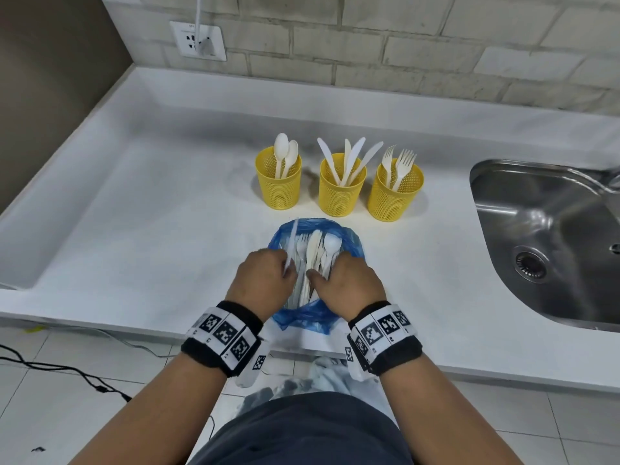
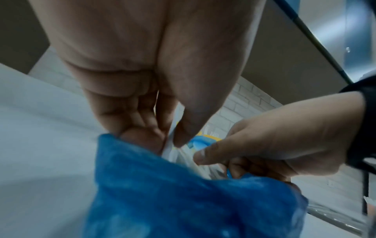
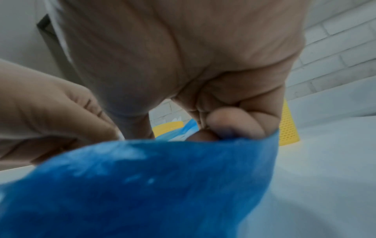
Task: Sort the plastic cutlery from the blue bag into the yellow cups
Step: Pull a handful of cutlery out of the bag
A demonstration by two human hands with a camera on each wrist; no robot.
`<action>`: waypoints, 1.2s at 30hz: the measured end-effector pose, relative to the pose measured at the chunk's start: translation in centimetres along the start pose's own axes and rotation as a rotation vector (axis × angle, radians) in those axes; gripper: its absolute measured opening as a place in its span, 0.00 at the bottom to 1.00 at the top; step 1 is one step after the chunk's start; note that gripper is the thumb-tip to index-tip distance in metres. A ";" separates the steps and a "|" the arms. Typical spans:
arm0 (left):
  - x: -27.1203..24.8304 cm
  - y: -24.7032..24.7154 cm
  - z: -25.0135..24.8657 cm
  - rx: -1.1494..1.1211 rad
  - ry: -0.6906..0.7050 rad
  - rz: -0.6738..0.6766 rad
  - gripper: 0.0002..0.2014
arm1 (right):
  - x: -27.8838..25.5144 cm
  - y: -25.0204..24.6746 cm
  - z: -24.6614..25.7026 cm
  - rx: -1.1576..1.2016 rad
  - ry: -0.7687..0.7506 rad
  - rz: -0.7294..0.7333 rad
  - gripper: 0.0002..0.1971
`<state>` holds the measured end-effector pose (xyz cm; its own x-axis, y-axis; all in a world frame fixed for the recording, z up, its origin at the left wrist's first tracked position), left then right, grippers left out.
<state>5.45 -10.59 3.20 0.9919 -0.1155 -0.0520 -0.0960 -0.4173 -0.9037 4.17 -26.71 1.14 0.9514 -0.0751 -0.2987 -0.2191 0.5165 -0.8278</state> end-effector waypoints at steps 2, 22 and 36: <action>0.2 1.7 0.3 0.042 -0.062 0.143 0.15 | 0.3 0.5 -0.2 0.060 0.012 0.039 0.23; 0.2 3.9 3.0 -0.268 -0.344 0.271 0.24 | 0.4 0.4 -1.5 0.255 0.044 0.029 0.21; 0.7 3.2 1.0 -0.371 -0.264 0.230 0.09 | -0.2 -1.1 -1.0 0.282 -0.037 -0.117 0.11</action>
<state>5.97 -11.12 -0.19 0.9242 -0.0302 -0.3808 -0.2896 -0.7056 -0.6468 4.00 -28.07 1.60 0.9750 -0.1191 -0.1873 -0.0441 0.7232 -0.6893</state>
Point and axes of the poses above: each hand's wrist, its own x-axis towards the middle knuckle, its own y-axis out of the palm, z = x × y, the point moved 9 cm from there along x, towards the middle knuckle, and after that the axes turned 3 degrees about x, right-handed, at the moved point
